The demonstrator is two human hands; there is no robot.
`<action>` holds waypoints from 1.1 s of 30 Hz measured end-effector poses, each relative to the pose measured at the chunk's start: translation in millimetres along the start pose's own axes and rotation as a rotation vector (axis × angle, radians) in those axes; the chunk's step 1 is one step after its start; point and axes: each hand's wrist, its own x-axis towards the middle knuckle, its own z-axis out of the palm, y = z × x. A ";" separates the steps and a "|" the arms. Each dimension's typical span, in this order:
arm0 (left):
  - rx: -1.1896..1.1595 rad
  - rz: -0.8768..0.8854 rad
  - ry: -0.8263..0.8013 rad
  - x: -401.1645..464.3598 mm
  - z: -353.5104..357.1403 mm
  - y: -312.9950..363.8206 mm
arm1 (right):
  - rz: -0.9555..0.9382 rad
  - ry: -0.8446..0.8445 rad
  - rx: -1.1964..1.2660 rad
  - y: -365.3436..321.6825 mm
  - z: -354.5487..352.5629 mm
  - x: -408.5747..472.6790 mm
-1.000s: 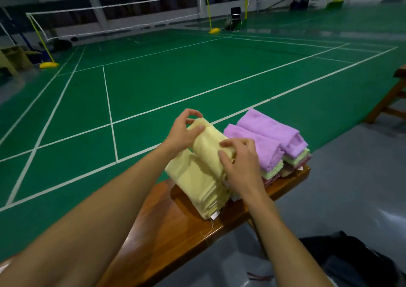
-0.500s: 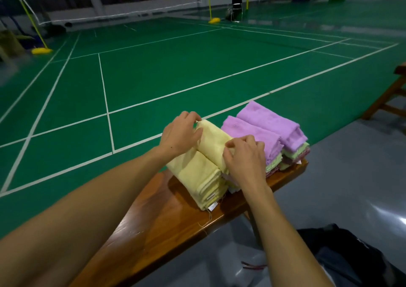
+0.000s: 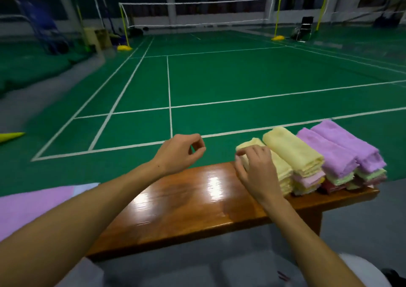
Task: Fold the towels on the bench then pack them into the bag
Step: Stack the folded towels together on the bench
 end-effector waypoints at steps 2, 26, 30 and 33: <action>0.035 -0.045 -0.035 -41.1 -23.1 -31.8 | -0.066 -0.068 0.043 -35.1 23.9 -7.4; 0.308 -0.805 -0.121 -384.3 -147.0 -287.2 | -0.028 -0.958 0.213 -399.4 275.6 -65.9; 0.329 -0.961 0.064 -399.2 -146.1 -294.5 | 0.120 -1.041 0.299 -403.5 289.7 -60.2; 0.396 -1.087 0.204 -410.9 -150.5 -300.1 | 0.163 -1.045 0.433 -396.0 291.8 -56.3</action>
